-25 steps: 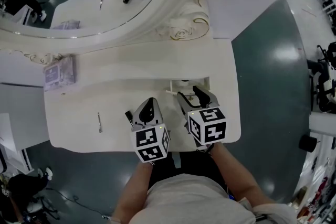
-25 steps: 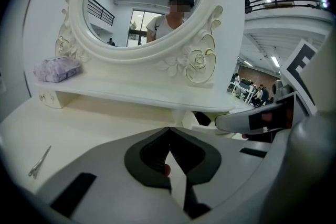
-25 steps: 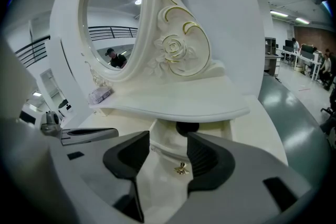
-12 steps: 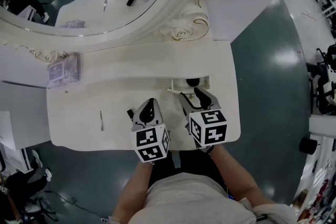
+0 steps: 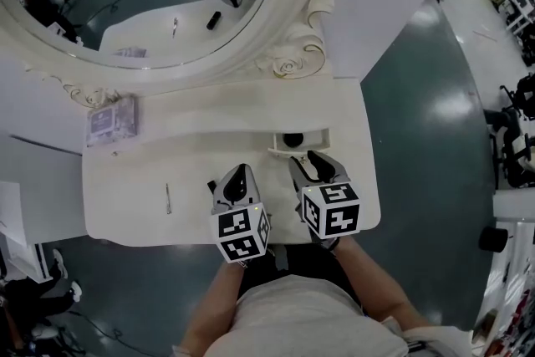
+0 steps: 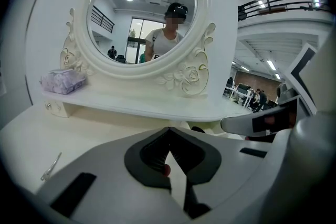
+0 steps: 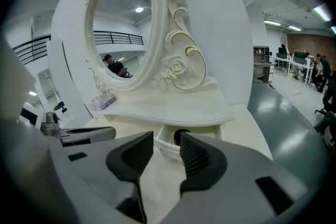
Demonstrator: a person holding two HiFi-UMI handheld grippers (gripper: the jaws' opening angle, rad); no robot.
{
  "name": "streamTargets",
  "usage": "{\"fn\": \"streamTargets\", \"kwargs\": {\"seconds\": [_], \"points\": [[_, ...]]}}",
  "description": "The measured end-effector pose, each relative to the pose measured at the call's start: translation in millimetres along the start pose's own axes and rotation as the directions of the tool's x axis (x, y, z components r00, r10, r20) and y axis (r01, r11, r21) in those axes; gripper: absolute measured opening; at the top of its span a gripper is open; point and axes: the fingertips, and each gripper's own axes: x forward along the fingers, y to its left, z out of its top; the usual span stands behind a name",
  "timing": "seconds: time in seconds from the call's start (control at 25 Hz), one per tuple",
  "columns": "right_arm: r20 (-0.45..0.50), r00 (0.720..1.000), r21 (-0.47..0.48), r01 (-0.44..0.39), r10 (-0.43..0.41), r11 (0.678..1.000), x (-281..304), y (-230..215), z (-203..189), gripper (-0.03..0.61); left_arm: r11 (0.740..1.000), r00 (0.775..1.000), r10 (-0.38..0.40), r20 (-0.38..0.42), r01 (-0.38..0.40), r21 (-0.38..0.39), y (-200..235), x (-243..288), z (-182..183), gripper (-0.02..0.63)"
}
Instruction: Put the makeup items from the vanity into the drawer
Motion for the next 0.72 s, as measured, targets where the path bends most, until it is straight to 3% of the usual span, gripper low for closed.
{"fn": "streamTargets", "kwargs": {"seconds": [0.44, 0.72], "points": [[0.055, 0.998, -0.024, -0.015, 0.016, 1.0, -18.3, 26.6, 9.5, 0.044, 1.0, 0.996, 0.003, 0.086, -0.004, 0.012, 7.0, -25.8, 28.0, 0.005], [0.079, 0.995, -0.054, -0.054, 0.058, 0.997, -19.4, 45.5, 18.6, 0.026, 1.0, 0.992, 0.011, 0.123, -0.012, 0.007, 15.2, -35.3, 39.3, 0.005]]}}
